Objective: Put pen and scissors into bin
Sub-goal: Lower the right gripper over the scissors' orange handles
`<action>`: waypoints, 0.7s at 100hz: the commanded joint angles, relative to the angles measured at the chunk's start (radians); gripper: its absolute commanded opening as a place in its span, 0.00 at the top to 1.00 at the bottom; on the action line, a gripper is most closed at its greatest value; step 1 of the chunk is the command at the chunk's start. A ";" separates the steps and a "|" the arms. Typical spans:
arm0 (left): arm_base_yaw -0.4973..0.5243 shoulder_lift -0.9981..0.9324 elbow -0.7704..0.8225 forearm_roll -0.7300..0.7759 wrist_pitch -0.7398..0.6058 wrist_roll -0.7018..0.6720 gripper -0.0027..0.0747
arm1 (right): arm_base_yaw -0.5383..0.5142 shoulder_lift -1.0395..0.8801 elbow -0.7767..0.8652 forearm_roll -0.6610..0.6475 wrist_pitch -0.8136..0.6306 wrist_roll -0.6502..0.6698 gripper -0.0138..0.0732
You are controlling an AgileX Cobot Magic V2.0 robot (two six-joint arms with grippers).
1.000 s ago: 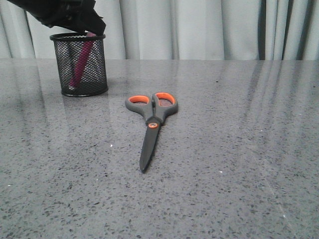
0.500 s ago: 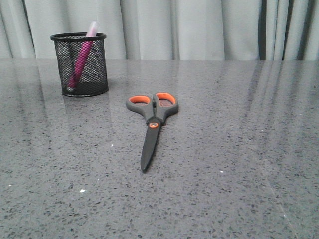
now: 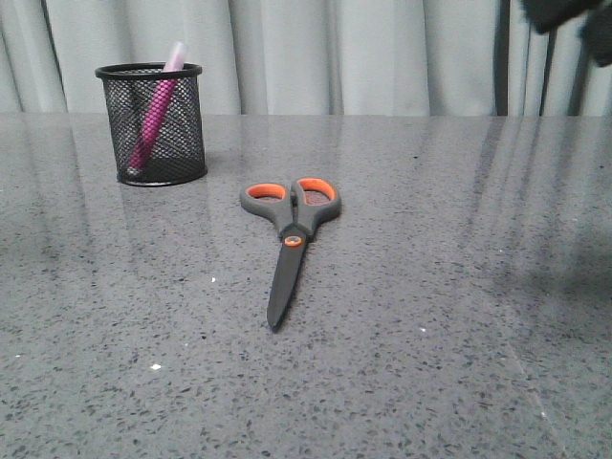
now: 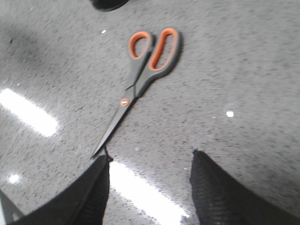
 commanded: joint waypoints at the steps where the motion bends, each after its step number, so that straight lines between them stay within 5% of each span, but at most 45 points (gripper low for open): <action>1: 0.000 -0.057 0.024 -0.040 -0.080 -0.009 0.99 | 0.044 0.070 -0.079 0.026 -0.006 0.002 0.44; 24: -0.087 -0.121 0.067 -0.025 -0.147 -0.009 0.99 | 0.181 0.309 -0.266 -0.040 0.056 0.119 0.44; 43: -0.183 -0.121 0.067 0.029 -0.179 -0.009 0.99 | 0.273 0.478 -0.448 -0.420 0.169 0.458 0.44; 55: -0.198 -0.121 0.067 0.031 -0.188 -0.009 0.99 | 0.332 0.556 -0.531 -0.579 0.231 0.559 0.44; 70: -0.198 -0.121 0.067 0.031 -0.190 -0.009 0.99 | 0.347 0.600 -0.554 -0.547 0.210 0.570 0.44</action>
